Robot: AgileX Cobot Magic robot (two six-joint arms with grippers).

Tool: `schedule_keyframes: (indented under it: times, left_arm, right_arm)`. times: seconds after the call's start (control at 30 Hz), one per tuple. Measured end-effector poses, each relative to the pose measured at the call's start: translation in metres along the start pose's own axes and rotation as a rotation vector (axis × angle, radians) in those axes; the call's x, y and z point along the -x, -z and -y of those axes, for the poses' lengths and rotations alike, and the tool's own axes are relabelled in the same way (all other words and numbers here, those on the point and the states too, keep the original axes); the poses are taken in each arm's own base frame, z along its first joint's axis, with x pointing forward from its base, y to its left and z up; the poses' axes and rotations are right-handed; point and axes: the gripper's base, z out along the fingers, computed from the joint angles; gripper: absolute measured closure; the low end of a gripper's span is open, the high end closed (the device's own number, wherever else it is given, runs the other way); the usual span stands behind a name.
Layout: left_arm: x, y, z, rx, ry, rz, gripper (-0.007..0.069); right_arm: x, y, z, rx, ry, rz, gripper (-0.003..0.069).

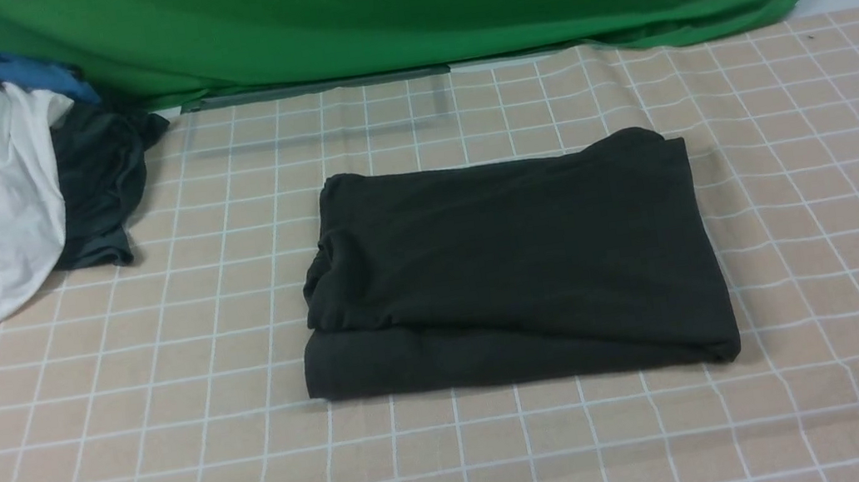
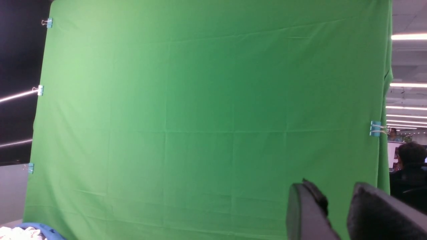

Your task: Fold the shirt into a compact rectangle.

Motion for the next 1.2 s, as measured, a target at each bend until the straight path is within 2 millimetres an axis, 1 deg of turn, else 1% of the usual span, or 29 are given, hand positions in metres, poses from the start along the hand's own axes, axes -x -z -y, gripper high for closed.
schedule_keyframes:
  times: [0.27,0.37,0.5,0.57,0.6,0.63,0.67,0.7,0.77,0.8,0.83,0.9,1.0,1.2]
  left_arm:
    - [0.000,0.000,0.000,0.000,0.001,0.000,0.0612]
    - [0.000,0.000,0.000,0.000,0.001,0.000,0.0612]
    - [0.000,0.000,0.000,0.000,0.001,0.000,0.0612]
    - [0.000,0.000,0.000,0.000,0.001,0.000,0.0612]
    - [0.000,0.000,0.000,0.000,0.001,0.000,0.0612]
    - [0.000,0.000,0.000,0.000,0.001,0.000,0.0612]
    - [0.000,0.000,0.000,0.000,0.001,0.000,0.0612]
    - [0.000,0.000,0.000,0.000,0.001,0.000,0.0612]
    - [0.000,0.000,0.000,0.000,0.001,0.000,0.0612]
    - [0.000,0.000,0.000,0.000,0.001,0.000,0.0612]
    - [0.000,0.000,0.000,0.000,0.001,0.000,0.0612]
    - [0.000,0.000,0.000,0.000,0.000,0.000,0.0612]
    - [0.000,0.000,0.000,0.000,0.000,0.000,0.0612]
    - [0.000,0.000,0.000,0.001,-0.004,-0.001,0.0612]
  right_arm:
    - [0.000,0.003,0.000,-0.004,0.019,0.003,0.0421]
    - [-0.005,0.004,-0.001,-0.029,0.066,-0.058,0.0421]
    - [-0.032,0.003,-0.001,-0.089,0.131,-0.209,0.0421]
    - [-0.050,0.002,-0.001,-0.110,0.160,-0.279,0.0421]
    - [-0.064,0.003,0.000,-0.121,0.174,-0.331,0.0421]
    - [-0.085,0.004,0.001,-0.135,0.185,-0.400,0.0421]
    - [-0.101,0.007,0.001,-0.144,0.188,-0.452,0.0421]
    - [-0.105,0.007,0.001,-0.145,0.190,-0.462,0.0421]
    - [-0.147,0.017,0.002,-0.148,0.184,-0.594,0.0421]
    - [-0.150,0.018,0.002,-0.148,0.183,-0.604,0.0421]
    - [-0.172,0.026,0.002,-0.145,0.174,-0.672,0.0421]
    - [-0.182,0.030,0.001,-0.145,0.167,-0.697,0.0421]
    - [-0.180,0.028,0.002,-0.153,0.171,-0.660,0.0420]
    - [-0.180,0.028,0.002,-0.158,0.163,-0.656,0.0417]
